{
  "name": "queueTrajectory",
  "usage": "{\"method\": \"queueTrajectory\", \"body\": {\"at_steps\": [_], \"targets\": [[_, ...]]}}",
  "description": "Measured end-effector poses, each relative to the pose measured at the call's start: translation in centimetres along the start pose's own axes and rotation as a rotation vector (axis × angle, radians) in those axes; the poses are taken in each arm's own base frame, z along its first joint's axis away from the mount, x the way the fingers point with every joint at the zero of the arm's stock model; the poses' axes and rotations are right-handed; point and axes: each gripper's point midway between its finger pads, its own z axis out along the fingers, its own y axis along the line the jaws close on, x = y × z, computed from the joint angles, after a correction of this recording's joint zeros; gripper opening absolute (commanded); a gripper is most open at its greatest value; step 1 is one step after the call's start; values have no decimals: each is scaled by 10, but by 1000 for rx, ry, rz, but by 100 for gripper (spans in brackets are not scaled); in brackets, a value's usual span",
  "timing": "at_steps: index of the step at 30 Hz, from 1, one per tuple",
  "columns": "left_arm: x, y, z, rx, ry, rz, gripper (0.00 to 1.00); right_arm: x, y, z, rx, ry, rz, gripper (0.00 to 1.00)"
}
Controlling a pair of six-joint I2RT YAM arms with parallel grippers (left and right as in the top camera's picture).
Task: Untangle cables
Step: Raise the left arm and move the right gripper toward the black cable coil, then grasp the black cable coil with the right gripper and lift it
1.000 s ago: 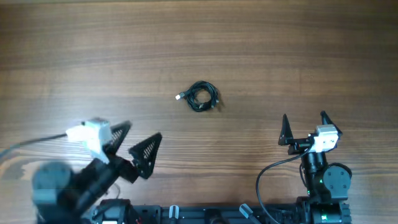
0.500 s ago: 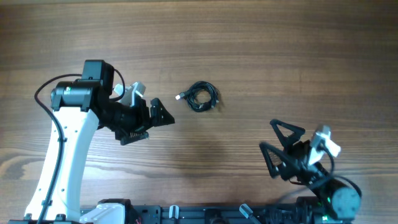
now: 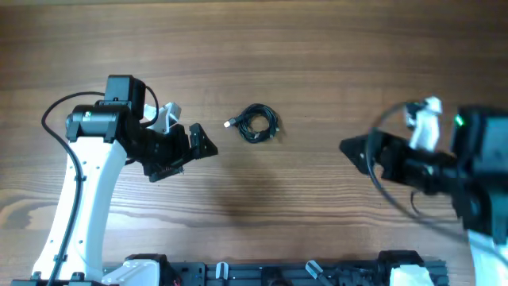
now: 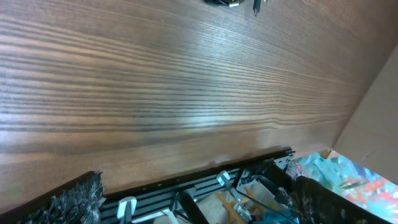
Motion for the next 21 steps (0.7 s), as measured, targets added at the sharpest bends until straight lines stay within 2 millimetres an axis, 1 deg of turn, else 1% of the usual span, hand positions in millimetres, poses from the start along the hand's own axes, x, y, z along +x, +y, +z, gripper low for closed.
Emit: {"method": "queueTrajectory", "body": {"at_steps": [2,4,5,6,8,10,11,12,13,14,16,17,19,20,21], "targets": [[1,0,0,-1,3,-8,100,7,3,24,-39,136,-61,99],[0,3,0,-14,0,-10,100,22,-8,54,73,265,-105,100],[0,4,0,-23,-3,-10,100,29,-12,66,127,310,-139,100],[0,4,0,-25,-4,-12,100,34,-17,73,208,339,-149,99],[-2,4,0,-26,-11,-8,100,33,-16,81,301,367,-171,100],[-3,5,0,-29,-15,-8,100,13,-11,95,376,382,-195,100],[-3,5,0,-30,-16,-10,100,-3,-5,107,376,354,-205,100],[-4,5,0,-30,-19,-9,100,-28,5,129,344,289,-226,100],[-5,5,0,-31,-21,-8,100,-39,5,146,334,268,-231,100],[-5,5,0,-30,-23,-6,100,-47,4,165,322,257,-227,92],[-6,5,0,-31,-25,-6,100,-49,-2,191,314,282,-209,84],[-5,5,0,-32,-25,-6,100,-47,-10,207,323,308,-185,81],[-6,5,0,-31,-25,-5,100,-36,-27,236,353,371,-151,75],[-6,5,0,-31,-28,-4,100,-29,-39,255,375,409,-127,70],[-7,5,0,-31,-29,-3,100,-23,-50,269,394,435,-101,66]]}}
